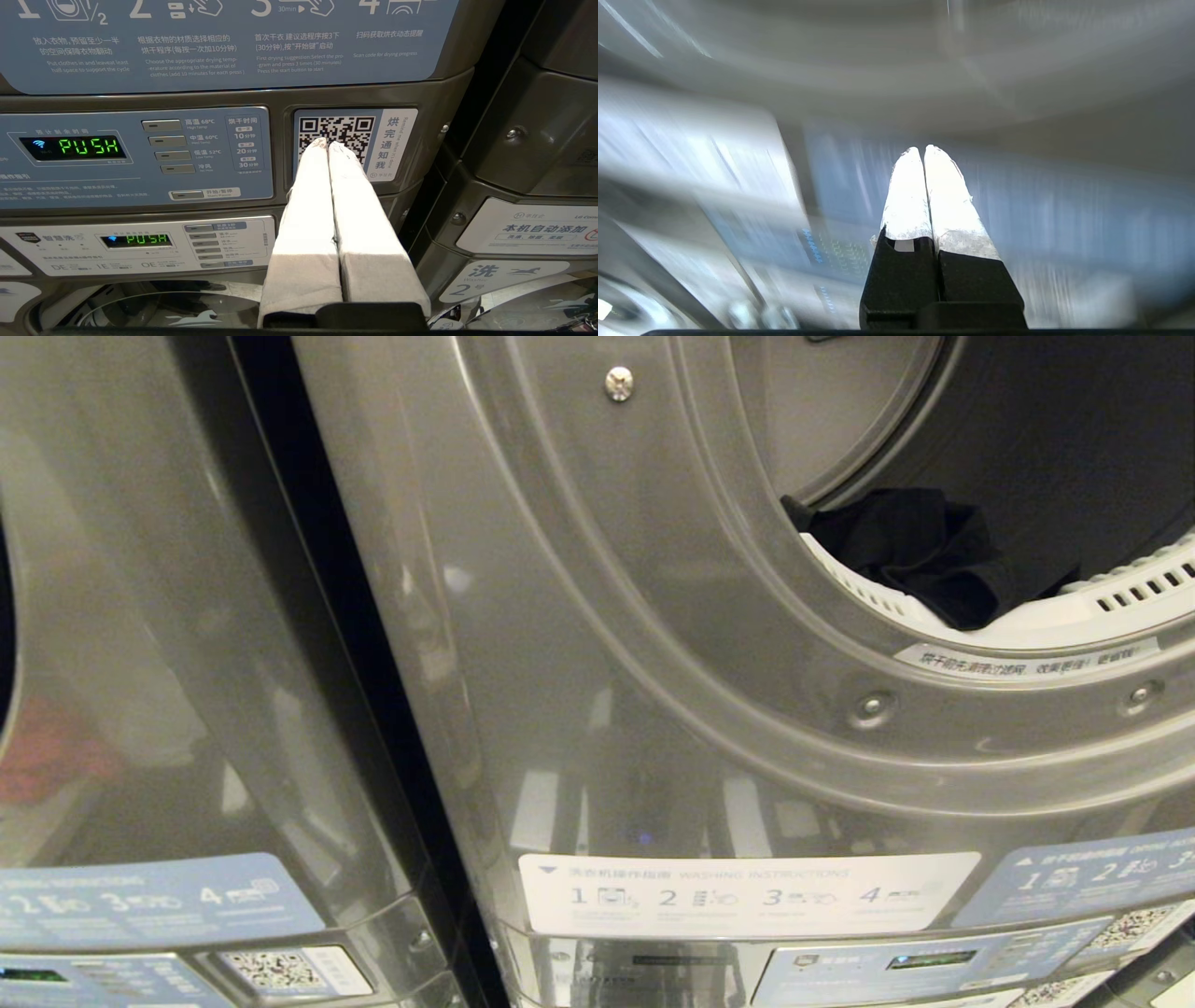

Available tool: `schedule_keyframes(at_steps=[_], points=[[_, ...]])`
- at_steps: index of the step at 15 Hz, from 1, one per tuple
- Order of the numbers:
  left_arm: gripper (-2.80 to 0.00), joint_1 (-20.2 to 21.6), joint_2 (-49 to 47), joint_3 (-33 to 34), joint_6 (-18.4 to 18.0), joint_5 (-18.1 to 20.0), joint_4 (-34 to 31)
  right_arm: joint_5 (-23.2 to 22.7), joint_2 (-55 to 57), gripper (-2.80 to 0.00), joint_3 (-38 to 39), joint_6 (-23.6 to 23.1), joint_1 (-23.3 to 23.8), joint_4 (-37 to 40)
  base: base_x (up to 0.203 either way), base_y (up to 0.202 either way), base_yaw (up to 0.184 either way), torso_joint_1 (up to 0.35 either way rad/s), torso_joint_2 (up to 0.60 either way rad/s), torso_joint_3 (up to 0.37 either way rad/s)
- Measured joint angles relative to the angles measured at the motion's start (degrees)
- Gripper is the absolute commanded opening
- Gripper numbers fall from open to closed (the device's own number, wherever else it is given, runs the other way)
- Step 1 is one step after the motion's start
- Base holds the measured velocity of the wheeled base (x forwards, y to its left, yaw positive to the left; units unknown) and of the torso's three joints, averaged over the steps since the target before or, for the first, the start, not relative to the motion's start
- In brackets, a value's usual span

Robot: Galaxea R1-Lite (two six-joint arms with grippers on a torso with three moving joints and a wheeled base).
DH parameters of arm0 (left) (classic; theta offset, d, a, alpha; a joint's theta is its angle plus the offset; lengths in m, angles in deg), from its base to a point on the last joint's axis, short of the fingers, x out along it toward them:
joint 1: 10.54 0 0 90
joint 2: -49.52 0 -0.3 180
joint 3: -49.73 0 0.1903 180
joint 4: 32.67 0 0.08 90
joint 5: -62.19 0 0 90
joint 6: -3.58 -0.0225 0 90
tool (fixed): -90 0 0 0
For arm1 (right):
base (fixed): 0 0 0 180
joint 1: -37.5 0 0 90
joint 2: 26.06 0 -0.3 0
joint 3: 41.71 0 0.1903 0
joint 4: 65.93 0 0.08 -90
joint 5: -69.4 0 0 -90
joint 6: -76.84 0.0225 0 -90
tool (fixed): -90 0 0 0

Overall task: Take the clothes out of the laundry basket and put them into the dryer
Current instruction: Put the clothes in the dryer, then close the dryer

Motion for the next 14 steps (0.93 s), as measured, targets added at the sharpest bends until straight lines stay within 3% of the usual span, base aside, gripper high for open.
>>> schedule_keyframes(at_steps=[3,7,9,14], points=[[-2.8,-0.02,0.0,0.0,-0.01,0.0,0.01,4.45,-9.69,-2.8,12.69,-5.02,3.2,3.38,0.0,0.0,0.0,0.0,0.0,0.0],[-2.8,0.0,0.0,0.0,-0.03,0.0,0.02,16.73,-16.38,-2.8,15.34,-4.57,-5.8,11.85,0.0,0.0,0.0,0.0,0.0,0.0],[-2.8,0.02,0.0,0.0,-0.08,0.0,0.0,17.47,-22.04,-2.8,15.12,-4.36,-7.59,14.6,0.0,0.0,0.0,0.0,0.0,0.0],[-2.8,0.01,0.0,0.0,-0.09,0.01,0.01,17.97,-29.65,-2.8,16.04,-0.94,-8.52,12.91,0.0,0.0,0.0,0.0,0.0,0.0]])
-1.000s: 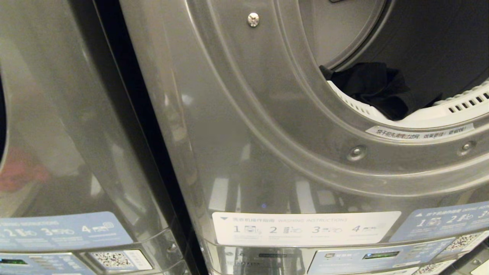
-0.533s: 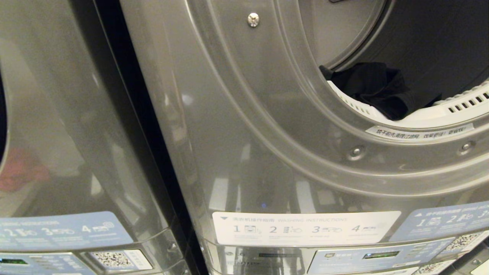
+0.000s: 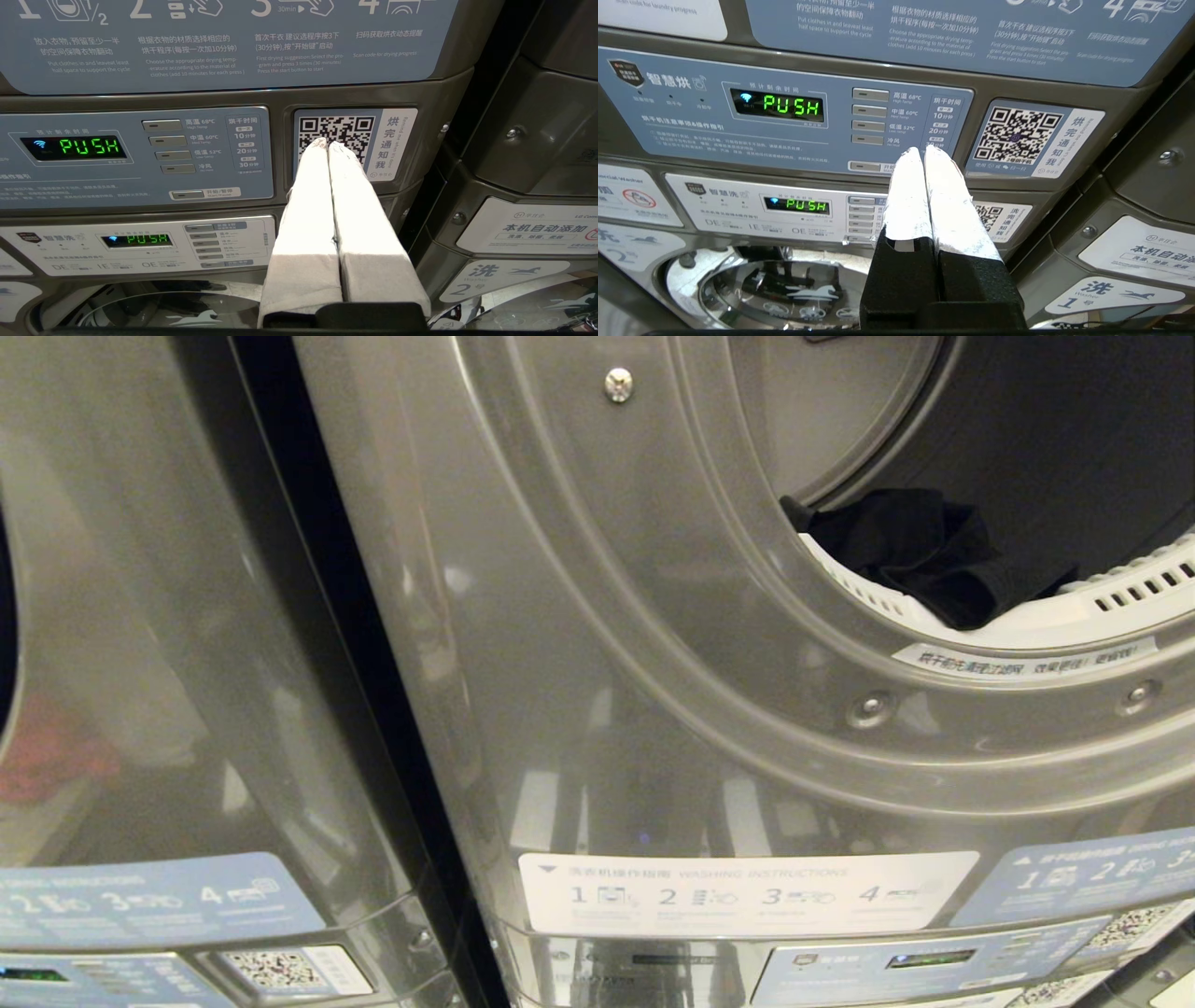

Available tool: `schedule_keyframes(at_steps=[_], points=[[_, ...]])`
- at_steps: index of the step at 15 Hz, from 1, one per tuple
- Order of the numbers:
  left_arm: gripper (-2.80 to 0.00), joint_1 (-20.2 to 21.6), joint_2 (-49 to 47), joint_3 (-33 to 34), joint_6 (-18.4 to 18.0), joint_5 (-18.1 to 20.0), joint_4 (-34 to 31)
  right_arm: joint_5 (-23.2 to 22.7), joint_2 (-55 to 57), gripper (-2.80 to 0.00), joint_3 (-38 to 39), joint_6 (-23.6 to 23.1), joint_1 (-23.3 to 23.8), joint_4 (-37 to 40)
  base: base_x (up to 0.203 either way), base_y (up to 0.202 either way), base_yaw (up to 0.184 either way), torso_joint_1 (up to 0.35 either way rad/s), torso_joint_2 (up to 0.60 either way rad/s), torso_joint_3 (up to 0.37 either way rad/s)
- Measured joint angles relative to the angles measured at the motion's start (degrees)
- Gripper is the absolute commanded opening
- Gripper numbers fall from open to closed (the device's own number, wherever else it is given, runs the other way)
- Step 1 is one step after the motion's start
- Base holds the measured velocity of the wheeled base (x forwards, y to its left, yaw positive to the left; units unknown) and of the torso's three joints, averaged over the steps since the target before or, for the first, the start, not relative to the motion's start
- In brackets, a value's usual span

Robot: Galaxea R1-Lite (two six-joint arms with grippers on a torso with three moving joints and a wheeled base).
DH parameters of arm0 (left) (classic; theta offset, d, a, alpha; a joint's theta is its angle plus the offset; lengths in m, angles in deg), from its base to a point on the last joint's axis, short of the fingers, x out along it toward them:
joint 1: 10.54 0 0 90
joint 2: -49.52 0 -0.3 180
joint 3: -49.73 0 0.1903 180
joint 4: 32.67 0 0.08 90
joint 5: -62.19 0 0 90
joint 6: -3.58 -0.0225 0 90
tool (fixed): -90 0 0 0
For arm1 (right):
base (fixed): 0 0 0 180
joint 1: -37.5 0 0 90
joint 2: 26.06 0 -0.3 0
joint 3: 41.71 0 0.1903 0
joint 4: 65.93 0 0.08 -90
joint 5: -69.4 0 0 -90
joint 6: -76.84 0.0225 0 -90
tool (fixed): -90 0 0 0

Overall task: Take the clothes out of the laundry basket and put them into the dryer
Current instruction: Close the dryer

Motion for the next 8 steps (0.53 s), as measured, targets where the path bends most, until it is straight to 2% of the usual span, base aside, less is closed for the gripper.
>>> schedule_keyframes(at_steps=[8], points=[[-2.8,0.01,0.0,0.0,-0.06,0.05,0.07,0.0,-1.01,-2.8,0.1,0.07,-0.06,0.07,0.0,0.0,0.0,0.0,0.0,0.0]])
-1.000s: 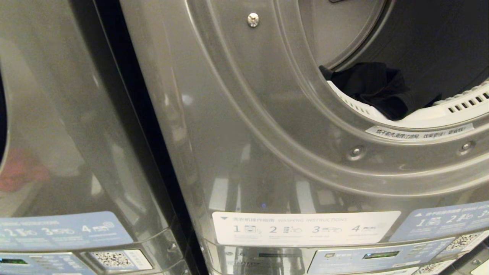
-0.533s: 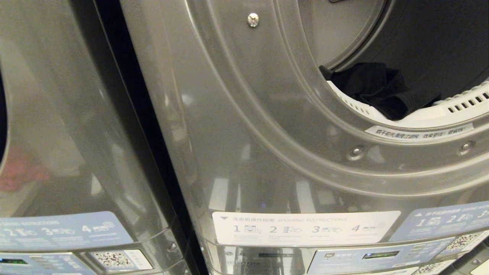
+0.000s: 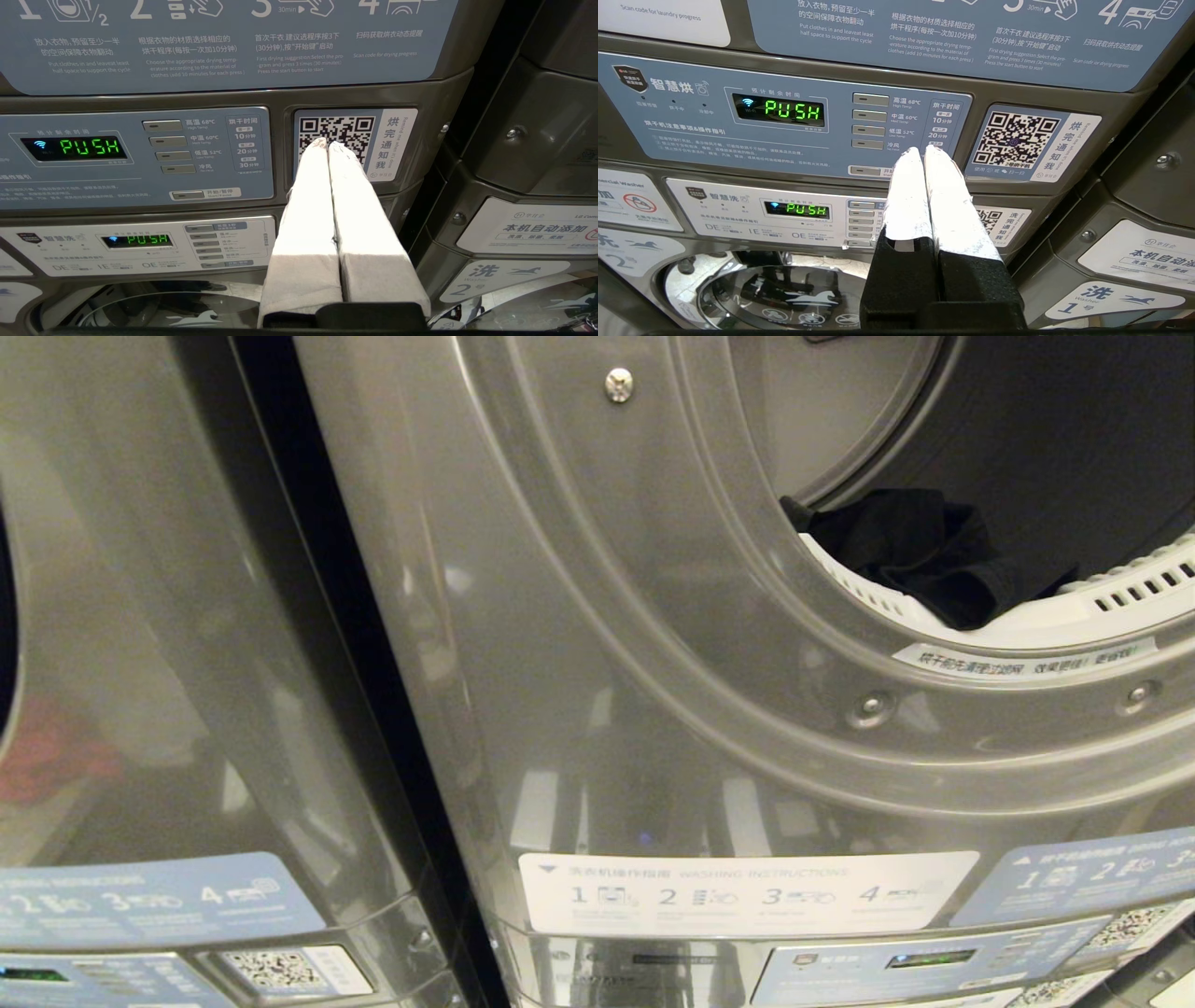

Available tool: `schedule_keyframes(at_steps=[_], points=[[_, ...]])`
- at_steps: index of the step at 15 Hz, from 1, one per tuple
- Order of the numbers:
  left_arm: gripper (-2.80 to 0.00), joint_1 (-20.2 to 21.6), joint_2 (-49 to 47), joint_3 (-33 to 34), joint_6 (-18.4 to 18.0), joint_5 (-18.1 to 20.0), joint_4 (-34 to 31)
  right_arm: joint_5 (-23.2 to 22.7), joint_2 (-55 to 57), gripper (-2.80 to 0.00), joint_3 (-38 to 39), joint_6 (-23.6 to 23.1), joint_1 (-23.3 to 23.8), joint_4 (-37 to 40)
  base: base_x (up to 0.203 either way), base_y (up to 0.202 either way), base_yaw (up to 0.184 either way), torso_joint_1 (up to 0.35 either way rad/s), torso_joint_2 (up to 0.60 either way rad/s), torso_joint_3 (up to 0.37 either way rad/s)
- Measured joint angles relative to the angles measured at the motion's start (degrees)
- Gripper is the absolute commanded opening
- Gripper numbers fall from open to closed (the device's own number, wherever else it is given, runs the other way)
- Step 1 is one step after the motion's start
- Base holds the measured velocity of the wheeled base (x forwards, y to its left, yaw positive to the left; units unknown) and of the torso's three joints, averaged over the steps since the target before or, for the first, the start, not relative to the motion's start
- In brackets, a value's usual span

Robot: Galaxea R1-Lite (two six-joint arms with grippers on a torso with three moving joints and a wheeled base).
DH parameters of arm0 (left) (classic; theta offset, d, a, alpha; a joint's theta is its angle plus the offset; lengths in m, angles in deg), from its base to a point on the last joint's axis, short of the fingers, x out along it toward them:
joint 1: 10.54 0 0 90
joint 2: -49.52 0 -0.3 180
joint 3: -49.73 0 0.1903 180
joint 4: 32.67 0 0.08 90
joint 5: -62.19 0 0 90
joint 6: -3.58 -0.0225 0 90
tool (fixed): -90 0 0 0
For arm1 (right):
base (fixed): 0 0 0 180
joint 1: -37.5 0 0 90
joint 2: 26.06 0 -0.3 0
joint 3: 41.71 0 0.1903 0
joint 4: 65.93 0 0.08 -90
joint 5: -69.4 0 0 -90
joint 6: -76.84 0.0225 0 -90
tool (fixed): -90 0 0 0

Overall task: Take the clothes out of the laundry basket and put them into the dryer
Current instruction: Close the dryer

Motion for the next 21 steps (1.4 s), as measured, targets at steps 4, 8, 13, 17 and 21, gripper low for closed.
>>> schedule_keyframes(at_steps=[4,8,13,17,21], points=[[-2.8,0.0,0.0,0.0,-0.1,0.0,0.03,0.0,-0.02,-2.8,0.0,0.06,0.0,0.03,-0.119,0.0,0.0,0.002,0.0,0.001],[-2.8,0.0,0.0,0.0,-0.1,0.02,0.05,0.0,-0.02,-2.8,0.0,0.52,0.0,0.05,-0.194,0.0,0.001,-0.001,0.0,0.001],[-2.8,0.0,0.0,0.0,-0.1,0.02,0.05,0.0,-0.02,-2.8,0.0,0.8,0.0,0.02,-0.196,0.0,0.001,0.004,0.0,0.003],[-2.8,0.0,0.0,0.0,-0.1,0.02,0.03,0.0,-0.05,-2.8,0.0,0.8,0.0,0.02,-0.193,0.0,0.002,0.001,0.0,0.001],[-2.8,0.0,0.0,0.0,-0.07,0.04,0.03,0.0,-0.05,-2.8,0.0,0.89,0.0,0.0,-0.195,0.0,0.001,0.003,0.0,0.003]])
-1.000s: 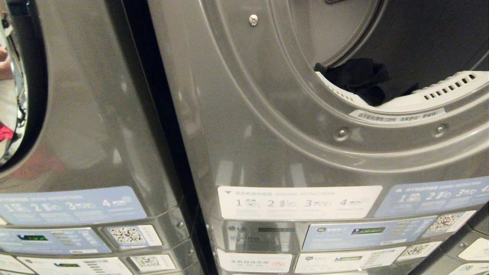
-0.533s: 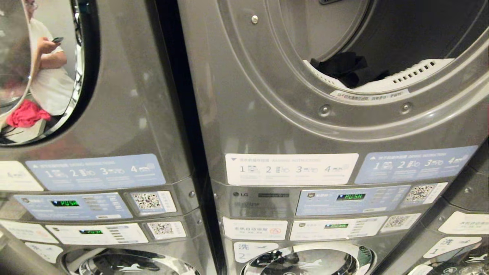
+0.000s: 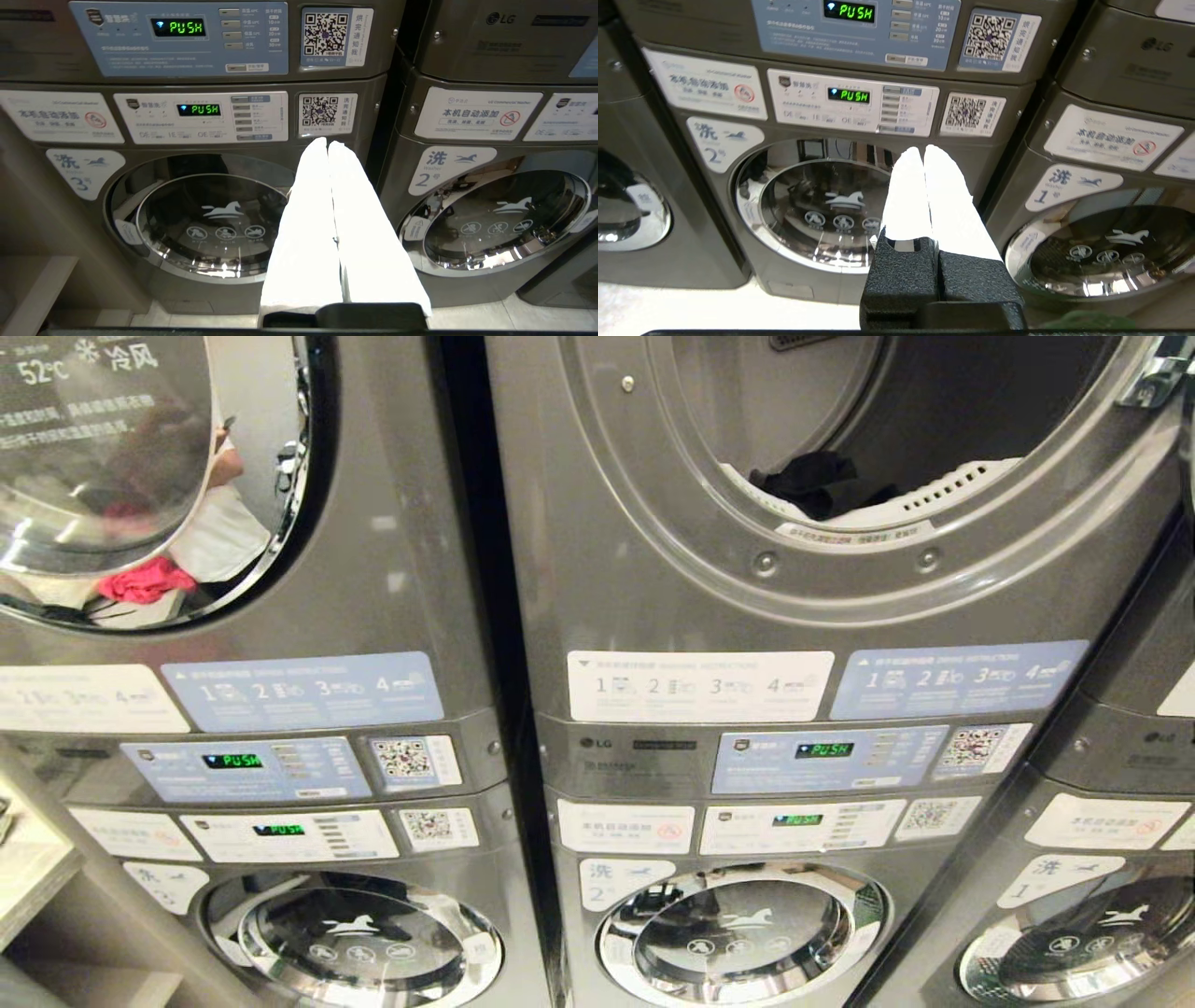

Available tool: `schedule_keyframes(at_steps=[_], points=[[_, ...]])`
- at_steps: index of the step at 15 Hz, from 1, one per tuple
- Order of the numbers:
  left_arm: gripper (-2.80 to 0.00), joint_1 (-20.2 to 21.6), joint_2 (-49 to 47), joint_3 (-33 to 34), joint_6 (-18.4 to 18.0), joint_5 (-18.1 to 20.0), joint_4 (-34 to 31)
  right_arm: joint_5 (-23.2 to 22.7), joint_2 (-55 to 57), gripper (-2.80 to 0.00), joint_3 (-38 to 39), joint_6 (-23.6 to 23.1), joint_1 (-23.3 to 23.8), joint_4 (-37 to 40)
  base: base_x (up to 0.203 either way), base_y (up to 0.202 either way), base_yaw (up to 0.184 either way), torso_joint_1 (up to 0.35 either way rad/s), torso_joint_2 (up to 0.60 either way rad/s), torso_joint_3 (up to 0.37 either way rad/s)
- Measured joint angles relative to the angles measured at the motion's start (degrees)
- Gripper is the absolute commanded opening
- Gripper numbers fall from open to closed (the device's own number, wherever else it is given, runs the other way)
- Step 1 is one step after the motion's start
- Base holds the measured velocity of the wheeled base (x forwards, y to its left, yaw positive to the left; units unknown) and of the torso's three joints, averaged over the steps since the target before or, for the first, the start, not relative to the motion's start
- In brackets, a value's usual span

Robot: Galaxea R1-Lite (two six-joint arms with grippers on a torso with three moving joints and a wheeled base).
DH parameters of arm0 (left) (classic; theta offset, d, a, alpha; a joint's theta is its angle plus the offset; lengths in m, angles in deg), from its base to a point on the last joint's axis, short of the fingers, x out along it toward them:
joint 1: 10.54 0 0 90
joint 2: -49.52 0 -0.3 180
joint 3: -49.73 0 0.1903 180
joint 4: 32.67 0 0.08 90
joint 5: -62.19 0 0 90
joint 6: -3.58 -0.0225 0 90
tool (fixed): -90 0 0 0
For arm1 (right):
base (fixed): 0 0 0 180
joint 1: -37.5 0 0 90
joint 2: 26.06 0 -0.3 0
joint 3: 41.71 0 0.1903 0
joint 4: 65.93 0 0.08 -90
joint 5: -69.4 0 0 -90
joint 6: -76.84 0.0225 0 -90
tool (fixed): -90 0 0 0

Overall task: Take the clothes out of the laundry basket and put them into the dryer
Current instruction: Close the dryer

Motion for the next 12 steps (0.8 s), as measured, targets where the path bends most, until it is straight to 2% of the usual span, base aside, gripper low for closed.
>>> schedule_keyframes(at_steps=[2,8,10,12], points=[[-2.8,-0.02,0.0,0.0,-0.02,-0.01,0.0,0.05,0.0,-2.8,0.0,0.29,0.0,0.0,-0.105,0.0,0.002,0.0,0.0,0.0],[-2.8,0.0,0.0,0.0,-0.05,-0.05,-0.2,0.1,0.0,-2.8,0.0,0.48,0.0,0.0,0.0,0.0,0.0,0.005,0.0,0.0],[-2.8,-0.07,0.0,0.0,-0.02,-0.08,-0.17,0.44,0.0,-2.8,0.0,0.52,0.02,0.0,0.004,-0.09,0.004,0.007,0.0,0.002],[-2.8,0.02,0.0,0.0,-0.05,-0.07,-0.15,0.79,0.0,-2.8,0.0,0.55,-0.02,0.0,0.0,-0.192,0.0,0.001,0.0,0.004]])
